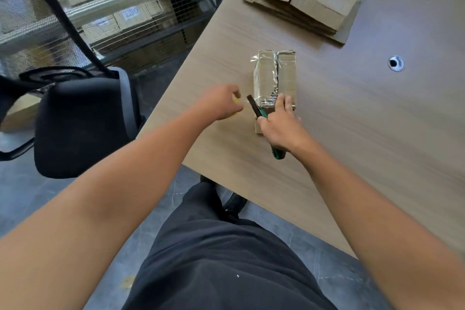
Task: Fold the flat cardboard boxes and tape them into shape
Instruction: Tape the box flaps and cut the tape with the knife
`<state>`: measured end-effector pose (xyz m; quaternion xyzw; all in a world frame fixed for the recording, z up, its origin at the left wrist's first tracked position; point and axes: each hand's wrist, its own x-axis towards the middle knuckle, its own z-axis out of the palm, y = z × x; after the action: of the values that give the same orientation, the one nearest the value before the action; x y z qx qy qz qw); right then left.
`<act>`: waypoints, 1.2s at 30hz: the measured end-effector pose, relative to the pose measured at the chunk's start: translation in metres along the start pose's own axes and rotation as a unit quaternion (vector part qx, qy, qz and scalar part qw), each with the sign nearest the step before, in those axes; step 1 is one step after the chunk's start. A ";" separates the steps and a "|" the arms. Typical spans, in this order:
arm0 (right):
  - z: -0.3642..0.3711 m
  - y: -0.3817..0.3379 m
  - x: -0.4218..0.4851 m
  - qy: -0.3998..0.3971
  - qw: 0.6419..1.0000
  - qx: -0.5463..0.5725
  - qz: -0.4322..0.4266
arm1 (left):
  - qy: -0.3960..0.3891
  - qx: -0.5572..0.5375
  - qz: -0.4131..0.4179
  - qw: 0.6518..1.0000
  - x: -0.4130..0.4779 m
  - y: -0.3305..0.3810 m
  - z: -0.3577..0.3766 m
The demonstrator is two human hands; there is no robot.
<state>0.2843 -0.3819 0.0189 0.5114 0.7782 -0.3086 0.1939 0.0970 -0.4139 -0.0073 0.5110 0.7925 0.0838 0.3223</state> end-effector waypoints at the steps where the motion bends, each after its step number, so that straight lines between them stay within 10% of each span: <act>1: 0.000 -0.001 -0.001 0.002 1.000 -0.007 0.002 | -0.004 0.020 -0.012 1.000 0.002 0.001 -0.001; 9: 0.003 -0.010 -0.008 0.004 1.000 -0.017 0.022 | -0.062 0.048 -0.005 0.997 0.001 0.012 -0.007; 16: 0.012 -0.012 -0.007 0.007 0.998 -0.065 0.014 | 0.058 0.115 0.114 0.985 -0.029 0.007 -0.009; 24: 0.022 0.005 -0.034 0.131 0.989 0.002 -0.066 | 0.145 0.247 0.045 0.957 -0.066 -0.085 -0.015; 28: 0.058 -0.017 -0.052 0.239 0.966 -0.009 -0.099 | 0.108 0.239 0.081 0.962 -0.077 -0.124 0.003; 36: 0.133 -0.086 -0.014 0.142 0.986 0.082 0.020 | 0.143 0.096 0.110 0.979 -0.080 -0.166 0.037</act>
<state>0.2090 -0.5060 -0.0462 0.5801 0.7593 -0.2916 0.0449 0.0146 -0.5671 -0.0791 0.6061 0.7739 0.1142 0.1438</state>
